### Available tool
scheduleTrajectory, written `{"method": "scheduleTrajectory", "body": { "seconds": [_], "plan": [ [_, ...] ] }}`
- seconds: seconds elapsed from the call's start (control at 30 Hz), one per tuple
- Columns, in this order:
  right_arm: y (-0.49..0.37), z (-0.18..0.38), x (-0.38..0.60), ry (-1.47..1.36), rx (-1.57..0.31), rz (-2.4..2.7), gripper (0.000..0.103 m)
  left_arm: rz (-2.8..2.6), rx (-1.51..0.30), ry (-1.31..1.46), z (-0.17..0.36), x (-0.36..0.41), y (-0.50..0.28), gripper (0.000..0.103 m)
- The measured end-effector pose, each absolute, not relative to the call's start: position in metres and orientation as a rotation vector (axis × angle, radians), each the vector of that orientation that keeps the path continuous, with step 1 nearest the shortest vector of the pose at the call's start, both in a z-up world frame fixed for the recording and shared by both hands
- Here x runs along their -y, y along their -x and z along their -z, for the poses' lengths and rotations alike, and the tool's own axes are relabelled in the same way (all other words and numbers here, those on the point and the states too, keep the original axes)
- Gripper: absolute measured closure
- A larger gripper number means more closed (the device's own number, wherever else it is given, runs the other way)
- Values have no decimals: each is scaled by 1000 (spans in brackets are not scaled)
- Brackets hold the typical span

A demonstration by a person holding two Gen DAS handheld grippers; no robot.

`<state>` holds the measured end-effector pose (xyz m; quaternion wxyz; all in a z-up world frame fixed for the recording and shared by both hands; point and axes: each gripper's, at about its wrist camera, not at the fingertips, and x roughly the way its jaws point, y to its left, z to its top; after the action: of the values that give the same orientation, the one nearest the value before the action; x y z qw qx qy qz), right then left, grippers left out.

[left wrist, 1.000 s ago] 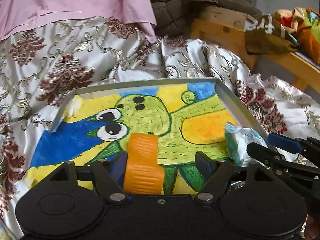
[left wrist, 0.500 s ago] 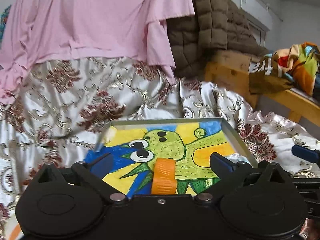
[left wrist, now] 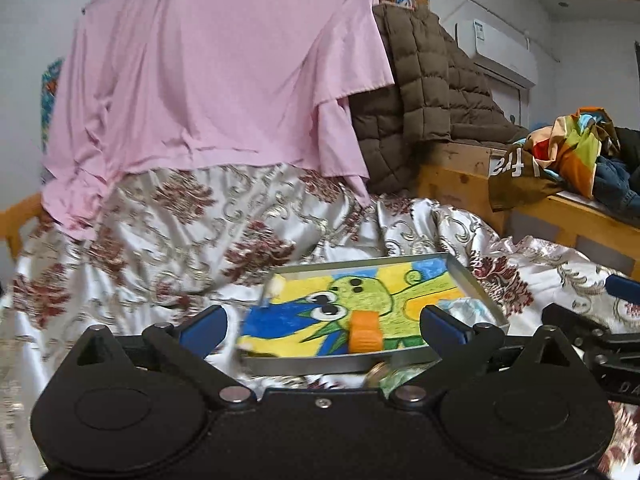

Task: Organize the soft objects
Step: 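Open both grippers and lift them back toward the pile, then grasp the beige drawstring pouch with the left gripper while the right gripper grasps the grey cloth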

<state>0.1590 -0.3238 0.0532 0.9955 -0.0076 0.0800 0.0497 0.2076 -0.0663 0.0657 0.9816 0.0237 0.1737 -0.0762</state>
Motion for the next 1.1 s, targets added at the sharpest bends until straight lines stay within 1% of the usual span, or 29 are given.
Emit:
{"method": "scheduleTrajectory", "body": {
  "seconds": [0.3, 0.6, 0.9, 1.1],
  "plan": [
    [-105, -53, 293, 26, -133, -141, 0, 107, -323, -21, -58, 23, -135, 1],
    [-67, -43, 271, 61, -167, -174, 0, 64, -344, -9, -56, -17, -82, 1],
    [-46, -26, 246, 139, -253, -223, 0, 51, -445, -18, -46, -39, -58, 1],
    [-48, -13, 231, 206, -347, -274, 0, 92, -619, -47, -28, -38, -63, 1]
  ]
}}
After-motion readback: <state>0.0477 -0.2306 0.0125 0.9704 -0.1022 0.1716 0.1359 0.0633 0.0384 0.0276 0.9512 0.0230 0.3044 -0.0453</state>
